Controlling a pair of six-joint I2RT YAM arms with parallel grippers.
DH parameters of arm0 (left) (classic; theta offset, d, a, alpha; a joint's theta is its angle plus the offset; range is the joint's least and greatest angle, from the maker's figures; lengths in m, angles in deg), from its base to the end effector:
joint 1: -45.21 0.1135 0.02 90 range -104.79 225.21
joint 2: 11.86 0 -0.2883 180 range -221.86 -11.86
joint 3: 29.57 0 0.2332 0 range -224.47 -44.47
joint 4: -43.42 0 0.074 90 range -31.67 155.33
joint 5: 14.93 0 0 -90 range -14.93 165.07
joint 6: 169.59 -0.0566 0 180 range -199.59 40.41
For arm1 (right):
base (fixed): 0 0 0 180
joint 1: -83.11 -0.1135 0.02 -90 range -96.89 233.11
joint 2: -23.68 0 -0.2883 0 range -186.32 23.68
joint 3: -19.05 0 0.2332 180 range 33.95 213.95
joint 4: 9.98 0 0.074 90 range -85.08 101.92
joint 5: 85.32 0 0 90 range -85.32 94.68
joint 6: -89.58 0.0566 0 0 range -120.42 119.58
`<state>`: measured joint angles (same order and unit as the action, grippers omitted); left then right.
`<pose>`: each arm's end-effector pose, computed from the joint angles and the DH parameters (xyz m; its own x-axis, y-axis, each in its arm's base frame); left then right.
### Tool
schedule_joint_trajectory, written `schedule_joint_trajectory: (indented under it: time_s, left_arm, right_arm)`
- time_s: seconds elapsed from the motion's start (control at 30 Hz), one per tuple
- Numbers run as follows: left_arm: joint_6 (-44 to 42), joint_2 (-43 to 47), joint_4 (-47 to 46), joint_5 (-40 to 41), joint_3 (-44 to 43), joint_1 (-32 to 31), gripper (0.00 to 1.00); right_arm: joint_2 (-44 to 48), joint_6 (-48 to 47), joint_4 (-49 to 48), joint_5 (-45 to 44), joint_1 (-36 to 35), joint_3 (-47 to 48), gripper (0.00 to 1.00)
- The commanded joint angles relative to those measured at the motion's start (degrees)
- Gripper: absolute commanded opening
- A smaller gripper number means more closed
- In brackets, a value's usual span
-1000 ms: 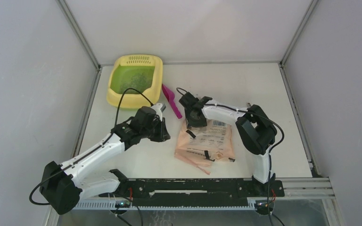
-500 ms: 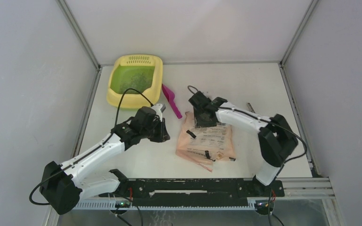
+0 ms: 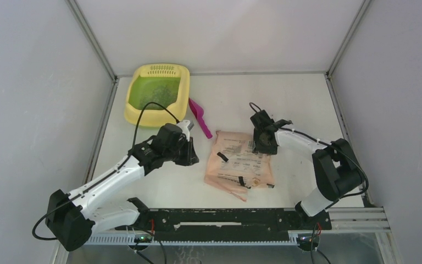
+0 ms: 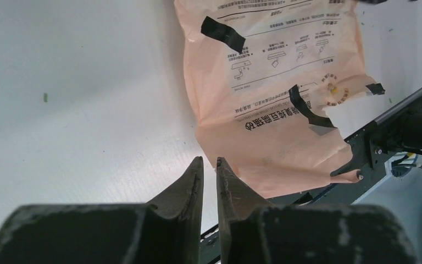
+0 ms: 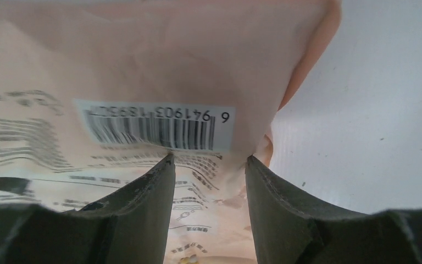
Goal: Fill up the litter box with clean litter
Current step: Close the cat litter bag at the center of the board.
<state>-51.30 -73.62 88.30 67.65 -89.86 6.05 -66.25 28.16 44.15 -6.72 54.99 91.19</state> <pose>0.1555 -0.1361 0.2673 -0.8236 0.0646 -0.5635 0.3464 0.8440 -0.4094 0.2539 0.1230 0.2075 -0.9314 0.0340 -0.3624 0.0429 0.9989 -0.0165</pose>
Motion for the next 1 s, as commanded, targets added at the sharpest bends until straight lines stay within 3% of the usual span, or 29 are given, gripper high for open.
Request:
schedule_joint_trajectory:
  time_s: [0.0, 0.2, 0.57, 0.77, 0.97]
  left_arm:
    - [0.87, 2.61, 0.76, 0.31, -4.27, -1.3, 0.19]
    - [4.56, 6.35, 4.36, 3.38, -6.62, -5.39, 0.2]
    - [10.96, 6.97, 8.17, 8.47, -7.96, -16.79, 0.21]
    - [13.55, 7.52, 8.17, 11.14, -6.1, -20.88, 0.21]
    - [15.98, 7.39, 8.87, 12.79, -5.66, -24.87, 0.21]
  right_arm:
    - [-2.39, -0.68, -7.71, 3.35, -0.42, -4.65, 0.56]
    - [-3.97, 0.43, -9.97, 4.33, -1.31, -8.36, 0.51]
    - [9.66, -0.08, -1.74, 3.54, -0.95, -2.68, 0.49]
    - [6.2, 0.11, -2.39, 4.99, -1.98, -2.31, 0.28]
    - [-0.67, 0.77, -2.43, 3.89, -2.4, -2.3, 0.25]
